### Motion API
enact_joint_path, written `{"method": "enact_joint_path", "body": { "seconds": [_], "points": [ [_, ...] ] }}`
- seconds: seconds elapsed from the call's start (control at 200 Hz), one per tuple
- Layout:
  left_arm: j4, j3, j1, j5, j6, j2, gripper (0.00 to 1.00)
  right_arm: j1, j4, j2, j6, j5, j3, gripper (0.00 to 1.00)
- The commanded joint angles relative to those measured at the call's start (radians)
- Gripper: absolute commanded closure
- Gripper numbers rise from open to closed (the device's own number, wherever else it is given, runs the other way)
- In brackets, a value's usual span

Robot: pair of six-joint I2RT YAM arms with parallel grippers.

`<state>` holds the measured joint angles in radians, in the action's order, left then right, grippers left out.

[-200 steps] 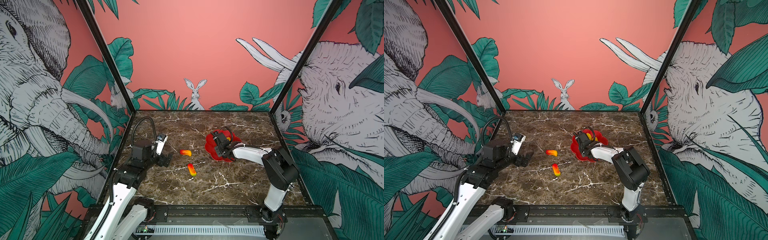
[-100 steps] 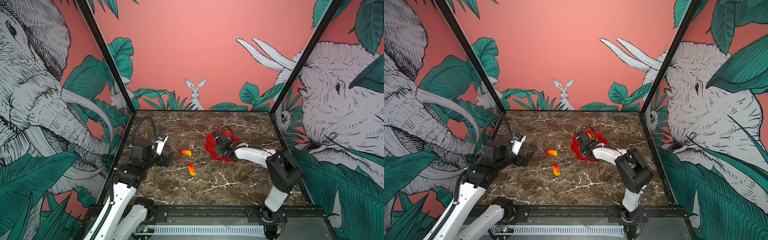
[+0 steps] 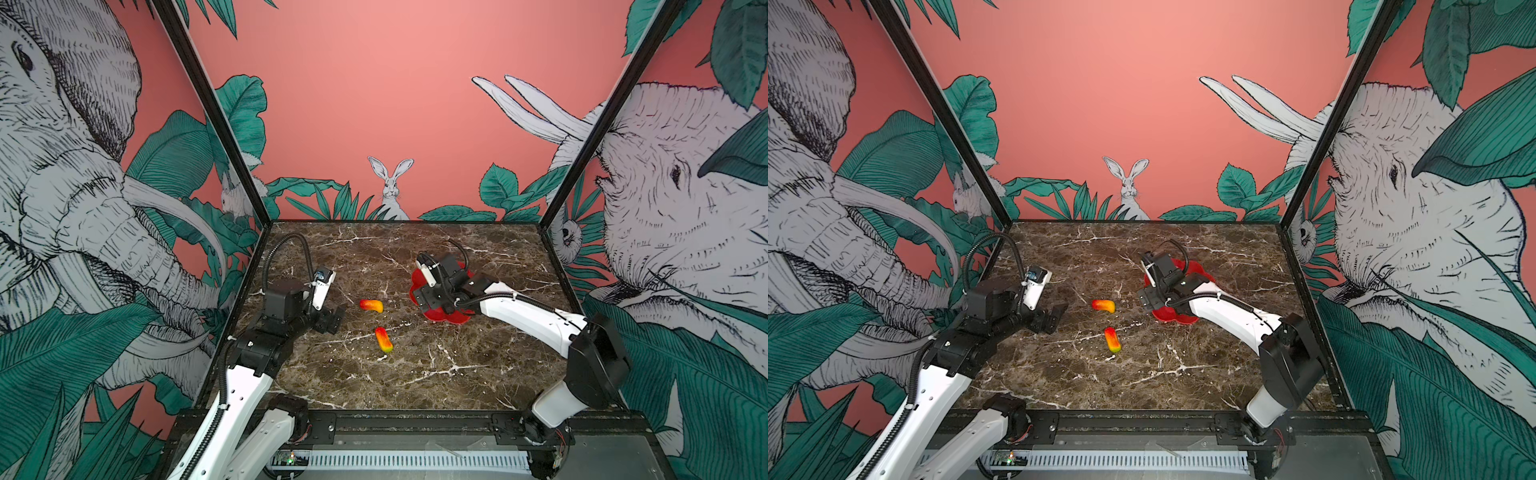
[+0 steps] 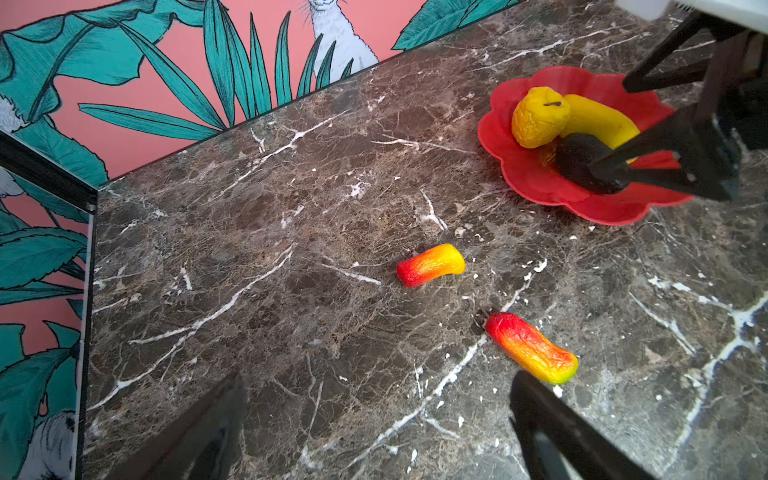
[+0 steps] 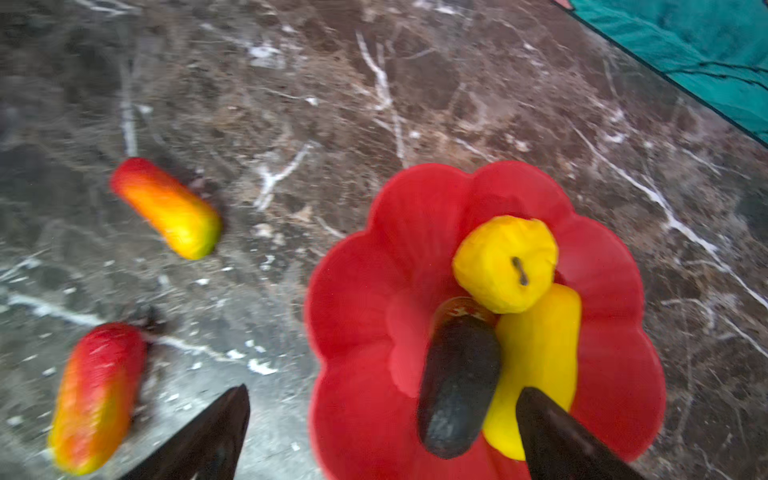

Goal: Place and organize the fake fruits in the fruit bowl
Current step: 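Grasp the red-yellow mango nearer the robot with the right gripper, then place the red-yellow mango into the red bowl and release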

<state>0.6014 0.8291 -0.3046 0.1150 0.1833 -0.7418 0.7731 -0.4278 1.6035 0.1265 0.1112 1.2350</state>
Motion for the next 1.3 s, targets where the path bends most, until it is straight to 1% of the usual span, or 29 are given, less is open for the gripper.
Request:
{"method": "enact_joint_path", "body": {
  "seconds": [0.0, 0.13, 0.28, 0.335, 0.5, 0.665, 0.755, 0.881, 1.006, 1.106, 1.196, 1.296],
  "points": [
    [0.017, -0.012, 0.007, 0.002, 0.012, 0.012, 0.00, 0.106, -0.013, 0.056, 0.043, -0.096, 0.050, 0.01],
    [0.015, -0.012, 0.007, 0.000, 0.012, 0.013, 0.00, 0.213, 0.059, 0.133, 0.136, -0.147, 0.070, 0.01],
    [0.017, -0.012, 0.007, 0.001, 0.012, 0.016, 0.00, 0.299, 0.083, 0.244, 0.193, -0.140, 0.135, 0.01],
    [0.016, -0.013, 0.007, 0.003, 0.012, 0.019, 0.00, 0.307, 0.071, 0.279, 0.205, -0.137, 0.152, 0.02],
    [0.012, -0.013, 0.007, 0.008, 0.012, 0.021, 0.00, 0.308, 0.081, 0.325, 0.225, -0.113, 0.148, 0.09],
    [0.012, -0.013, 0.007, 0.008, 0.012, 0.022, 0.00, 0.307, 0.073, 0.368, 0.225, -0.123, 0.158, 0.17],
    [0.012, -0.013, 0.007, 0.009, 0.012, 0.020, 0.00, 0.307, 0.071, 0.383, 0.229, -0.124, 0.156, 0.23],
    [0.011, -0.013, 0.007, 0.010, 0.012, 0.018, 0.00, 0.307, 0.060, 0.396, 0.230, -0.116, 0.155, 0.40],
    [0.012, -0.010, 0.007, 0.011, 0.012, 0.012, 0.00, 0.308, 0.050, 0.393, 0.225, -0.108, 0.155, 0.47],
    [0.011, -0.010, 0.007, 0.011, 0.012, 0.013, 0.00, 0.307, 0.034, 0.387, 0.215, -0.105, 0.162, 0.59],
    [0.011, -0.010, 0.007, 0.011, 0.012, 0.014, 0.00, 0.306, 0.015, 0.370, 0.199, -0.098, 0.172, 0.65],
    [0.011, -0.010, 0.007, 0.011, 0.013, 0.016, 0.00, 0.302, -0.001, 0.334, 0.174, -0.090, 0.179, 0.69]
  ]
}}
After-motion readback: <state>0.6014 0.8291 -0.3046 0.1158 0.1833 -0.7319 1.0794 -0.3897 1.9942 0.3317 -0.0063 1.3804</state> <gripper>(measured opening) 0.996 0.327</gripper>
